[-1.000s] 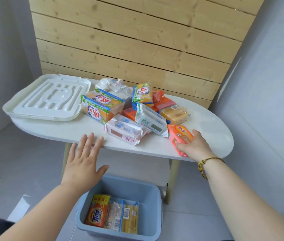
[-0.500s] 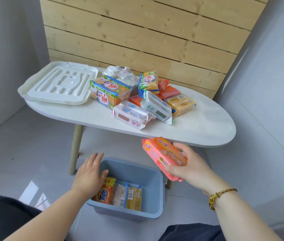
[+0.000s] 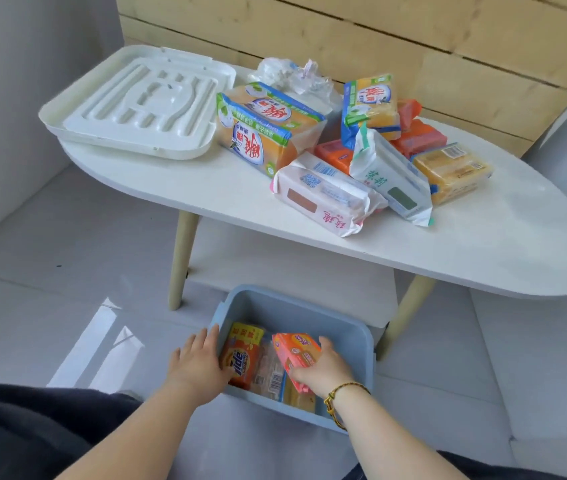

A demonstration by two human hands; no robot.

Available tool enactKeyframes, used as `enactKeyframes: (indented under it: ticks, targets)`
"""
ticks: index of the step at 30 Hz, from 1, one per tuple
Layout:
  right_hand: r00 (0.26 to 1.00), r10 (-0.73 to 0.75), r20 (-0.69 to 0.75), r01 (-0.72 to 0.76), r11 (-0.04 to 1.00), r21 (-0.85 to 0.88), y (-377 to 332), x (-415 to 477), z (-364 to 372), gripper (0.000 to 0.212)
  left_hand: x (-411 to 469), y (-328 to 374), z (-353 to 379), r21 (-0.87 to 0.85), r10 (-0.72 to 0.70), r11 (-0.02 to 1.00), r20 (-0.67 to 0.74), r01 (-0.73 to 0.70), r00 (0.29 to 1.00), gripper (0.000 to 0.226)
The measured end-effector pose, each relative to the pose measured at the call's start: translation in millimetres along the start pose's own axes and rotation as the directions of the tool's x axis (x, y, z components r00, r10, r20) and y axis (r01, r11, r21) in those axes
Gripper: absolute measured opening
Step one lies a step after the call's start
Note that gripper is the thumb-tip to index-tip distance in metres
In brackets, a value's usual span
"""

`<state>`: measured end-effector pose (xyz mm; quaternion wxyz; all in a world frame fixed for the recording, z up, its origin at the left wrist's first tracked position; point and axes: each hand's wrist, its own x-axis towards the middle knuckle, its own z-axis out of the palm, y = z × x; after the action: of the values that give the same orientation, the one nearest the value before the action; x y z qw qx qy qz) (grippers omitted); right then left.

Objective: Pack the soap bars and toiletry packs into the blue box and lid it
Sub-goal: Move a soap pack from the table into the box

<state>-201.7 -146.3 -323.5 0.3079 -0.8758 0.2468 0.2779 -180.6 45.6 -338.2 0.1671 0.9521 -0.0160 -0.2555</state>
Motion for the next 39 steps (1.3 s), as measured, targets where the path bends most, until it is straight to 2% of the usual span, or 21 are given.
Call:
enactKeyframes:
  ticks: [3, 5, 9, 14, 17, 19, 25, 30, 34, 37, 39]
  targets:
    - [0.999, 0.052, -0.008, -0.052, 0.999, -0.006, 3.0, 21.6, 16.9, 0.085, 4.7, -6.8, 12.1, 0.003, 0.038, 0.999, 0.092, -0.038, 0.995, 0.097]
    - [0.997, 0.070, -0.015, -0.071, 0.997, -0.005, 1.6, 34.0, 27.5, 0.085, 8.3, -10.9, 17.3, 0.008, 0.049, 0.999, 0.101, -0.051, 0.994, 0.105]
    - [0.994, 0.106, -0.001, -0.106, 0.994, 0.000, -2.3, 54.2, 49.9, 0.091, 15.5, -16.1, 20.9, -0.013, 0.042, 0.999, 0.126, -0.040, 0.991, 0.111]
    - [0.987, 0.123, 0.099, -0.120, 0.992, -0.039, -2.8, 68.4, 74.4, 0.101, 20.3, -18.6, 25.4, -0.019, 0.055, 0.998, 0.119, -0.053, 0.991, 0.112]
    - [0.974, 0.109, 0.196, -0.098, 0.993, -0.068, -0.5, 71.5, 83.6, 0.094, 21.1, -19.9, 26.7, -0.039, 0.062, 0.998, 0.114, -0.058, 0.991, 0.113]
    - [0.970, 0.107, 0.220, -0.097, 0.994, -0.055, 3.0, 73.3, 86.2, 0.081, 21.1, -20.0, 26.6, -0.059, 0.065, 0.997, 0.112, -0.059, 0.992, 0.114]
    - [0.974, 0.039, 0.223, 0.027, 0.958, -0.286, 6.8, 71.9, 76.9, 0.083, 21.7, -18.4, 24.3, -0.074, 0.068, 0.995, 0.117, -0.060, 0.991, 0.117]
    - [0.972, 0.026, 0.235, 0.072, 0.914, -0.400, 4.4, 75.9, 61.8, 0.081, 19.2, -14.2, 19.4, -0.003, 0.038, 0.999, 0.122, -0.038, 0.992, 0.116]
    - [0.975, -0.005, 0.221, 0.076, 0.946, -0.314, 7.1, 60.3, 48.1, 0.077, 8.6, -7.3, 12.9, 0.089, 0.012, 0.996, 0.107, -0.022, 0.994, 0.107]
    - [0.983, -0.046, 0.181, 0.093, 0.960, -0.262, 2.8, 41.7, 29.0, 0.058, -3.8, 1.7, 7.8, 0.094, 0.028, 0.995, 0.075, -0.035, 0.997, 0.092]
    - [0.986, -0.096, 0.134, 0.129, 0.957, -0.259, -5.0, 22.4, 7.1, 0.042, -13.3, 14.1, -5.4, 0.059, 0.096, 0.994, -0.021, -0.095, 0.995, 0.078]
